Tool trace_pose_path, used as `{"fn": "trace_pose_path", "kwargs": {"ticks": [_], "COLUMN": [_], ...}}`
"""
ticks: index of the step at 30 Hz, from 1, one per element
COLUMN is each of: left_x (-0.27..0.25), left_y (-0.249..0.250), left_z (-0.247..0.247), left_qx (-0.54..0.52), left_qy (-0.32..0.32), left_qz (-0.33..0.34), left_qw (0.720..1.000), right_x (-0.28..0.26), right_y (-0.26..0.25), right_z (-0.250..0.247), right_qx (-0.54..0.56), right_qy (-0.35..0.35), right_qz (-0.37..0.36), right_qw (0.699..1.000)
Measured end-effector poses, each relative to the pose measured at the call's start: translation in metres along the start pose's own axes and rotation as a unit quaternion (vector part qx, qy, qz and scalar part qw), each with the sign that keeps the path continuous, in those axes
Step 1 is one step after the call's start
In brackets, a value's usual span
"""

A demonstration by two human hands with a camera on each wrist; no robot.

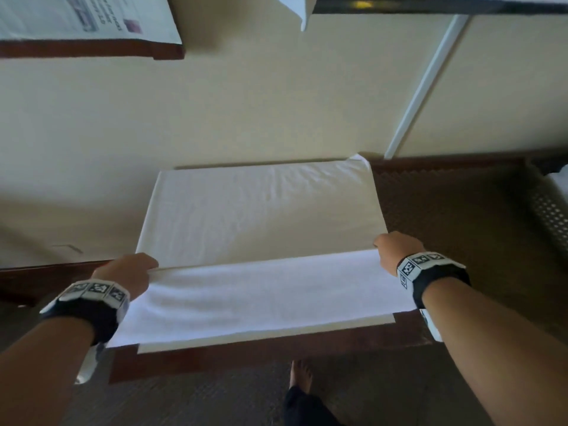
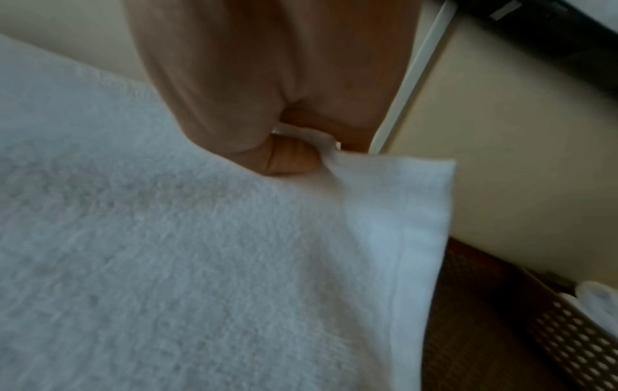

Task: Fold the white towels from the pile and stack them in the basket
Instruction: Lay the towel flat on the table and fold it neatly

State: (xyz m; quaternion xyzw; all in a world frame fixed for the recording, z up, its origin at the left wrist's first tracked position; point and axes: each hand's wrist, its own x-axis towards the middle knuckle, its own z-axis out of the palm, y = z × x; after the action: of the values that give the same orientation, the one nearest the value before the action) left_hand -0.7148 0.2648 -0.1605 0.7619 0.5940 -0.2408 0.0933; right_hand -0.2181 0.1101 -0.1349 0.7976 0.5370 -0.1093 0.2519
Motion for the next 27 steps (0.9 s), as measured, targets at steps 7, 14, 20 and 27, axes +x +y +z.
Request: {"fn": "trace_pose_path", "kwargs": {"ticks": [7, 14, 20, 27], "left_x": [0.066, 0.069, 0.019, -0.037], "left_y": [0.014, 0.042, 0.061, 0.048], "left_z": [-0.060, -0.034, 0.065, 0.102], "left_qx": [-0.025, -0.076, -0.164, -0.171], "left_qy": [0.073, 0.189, 0.034, 0.060], "left_qz": [-0.041, -0.040, -0.032, -0.052], "left_qw": [0.996, 0.978, 0.985, 0.982], "right_x": [0.094, 0.114, 0.064, 0.013], "right_y": [0.002, -0.008, -0.046, -0.052], "right_z": [-0.046, -0.014, 0.048, 0.083], "right_qx": [0.015, 0.027, 0.161, 0.178], "right_qy": [0.050, 0.204, 0.108, -0.007], "right_qz": [-0.014, -0.019, -0.028, -0.054], "right_qw": [0.999, 0.978, 0.981, 0.983]}}
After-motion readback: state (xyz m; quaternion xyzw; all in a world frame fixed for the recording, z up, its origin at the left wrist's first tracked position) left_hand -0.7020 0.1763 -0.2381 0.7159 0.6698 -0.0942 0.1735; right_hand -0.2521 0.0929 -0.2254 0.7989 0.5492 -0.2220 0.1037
